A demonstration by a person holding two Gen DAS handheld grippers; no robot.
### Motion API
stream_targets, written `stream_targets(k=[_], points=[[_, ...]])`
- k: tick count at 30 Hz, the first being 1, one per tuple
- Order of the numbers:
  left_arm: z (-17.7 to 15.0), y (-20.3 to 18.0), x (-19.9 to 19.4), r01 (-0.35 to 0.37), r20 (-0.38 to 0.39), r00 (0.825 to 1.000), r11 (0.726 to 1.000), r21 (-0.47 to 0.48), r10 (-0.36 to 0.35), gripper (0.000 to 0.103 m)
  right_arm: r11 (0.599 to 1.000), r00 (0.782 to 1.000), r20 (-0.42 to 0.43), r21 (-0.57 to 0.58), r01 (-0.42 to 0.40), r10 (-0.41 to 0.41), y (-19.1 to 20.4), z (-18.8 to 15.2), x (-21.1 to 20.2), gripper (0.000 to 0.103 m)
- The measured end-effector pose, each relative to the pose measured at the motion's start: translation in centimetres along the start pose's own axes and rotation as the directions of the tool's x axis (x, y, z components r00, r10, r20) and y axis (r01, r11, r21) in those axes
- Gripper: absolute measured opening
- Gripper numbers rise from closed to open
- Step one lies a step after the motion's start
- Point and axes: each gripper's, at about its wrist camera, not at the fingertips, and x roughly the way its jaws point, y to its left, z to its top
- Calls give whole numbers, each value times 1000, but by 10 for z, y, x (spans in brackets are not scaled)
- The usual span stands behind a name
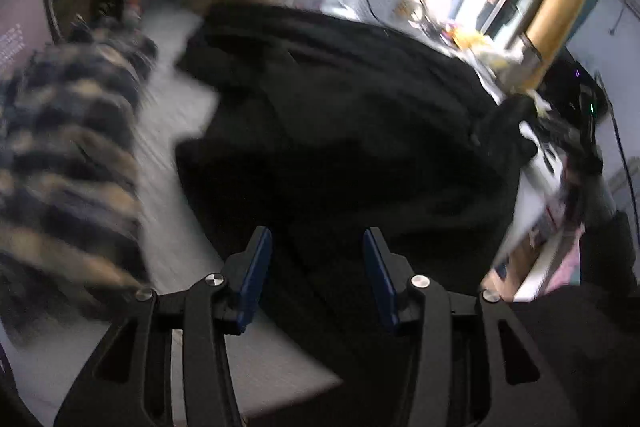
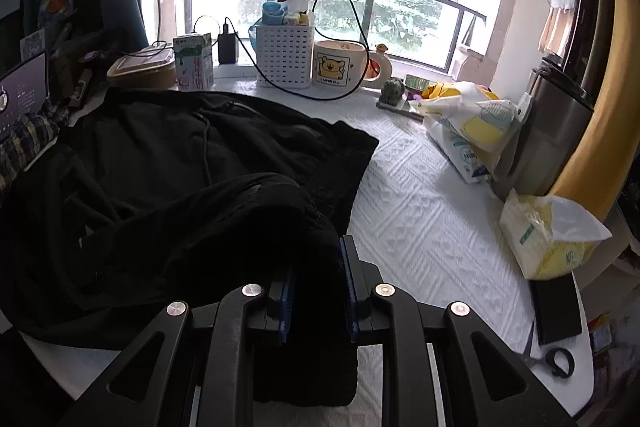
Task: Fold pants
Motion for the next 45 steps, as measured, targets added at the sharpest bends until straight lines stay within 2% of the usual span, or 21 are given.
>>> stream_targets(k=[2, 5, 10, 11, 13, 14, 18, 21, 24, 27, 33, 38, 40, 45], points=[[-3, -8, 8, -24, -3, 1000, 1000, 19, 24, 48, 1000, 1000, 0, -6, 4, -4, 1, -3, -3, 21], [-4, -19, 13, -48, 27, 999, 997, 61, 46, 58, 1000, 1000, 0, -13, 12, -12, 3, -6, -7, 21], [0, -37, 30, -168, 78, 985, 969, 183, 156, 59, 1000, 1000, 10, -13, 19, -19, 6, -8, -13, 21], [-1, -40, 32, -187, 97, 981, 961, 202, 170, 57, 1000, 1000, 13, -15, 21, -21, 7, -9, -13, 21], [-1, -41, 30, -171, 111, 982, 964, 205, 150, 26, 999, 1000, 15, -23, 25, -24, 9, -10, -14, 21], [0, -41, 30, -174, 112, 982, 964, 200, 154, 6, 999, 1000, 15, -26, 27, -26, 9, -10, -14, 21], [-1, -44, 17, -192, 150, 975, 963, 190, 165, 4, 999, 999, 23, -35, 28, -27, 9, -10, -16, 21], [4, -46, -15, -184, 219, 965, 969, 166, 146, 4, 998, 998, 46, -48, 34, -32, 10, -9, -25, 21], [13, -49, -52, -179, 298, 946, 972, 150, 129, 4, 997, 996, 83, -59, 44, -39, 14, -7, -40, 21], [23, -53, -83, -182, 376, 919, 974, 137, 119, 4, 998, 991, 127, -53, 41, -34, 17, -4, -57, 21], [41, -58, -127, -189, 486, 868, 973, 129, 104, 4, 999, 978, 208, -37, 37, -28, 24, 4, -91, 21], [60, -51, -163, -238, 598, 791, 966, 102, 132, 4, 999, 963, 269, -14, 30, -25, 20, 16, -116, 21], [70, -41, -172, -253, 623, 768, 964, 84, 147, 4, 1000, 957, 289, 3, 15, -15, 15, 21, -123, 21], [101, -27, -175, -261, 657, 738, 963, 71, 152, 4, 1000, 952, 305, 14, 8, -12, 8, 36, -124, 21]])
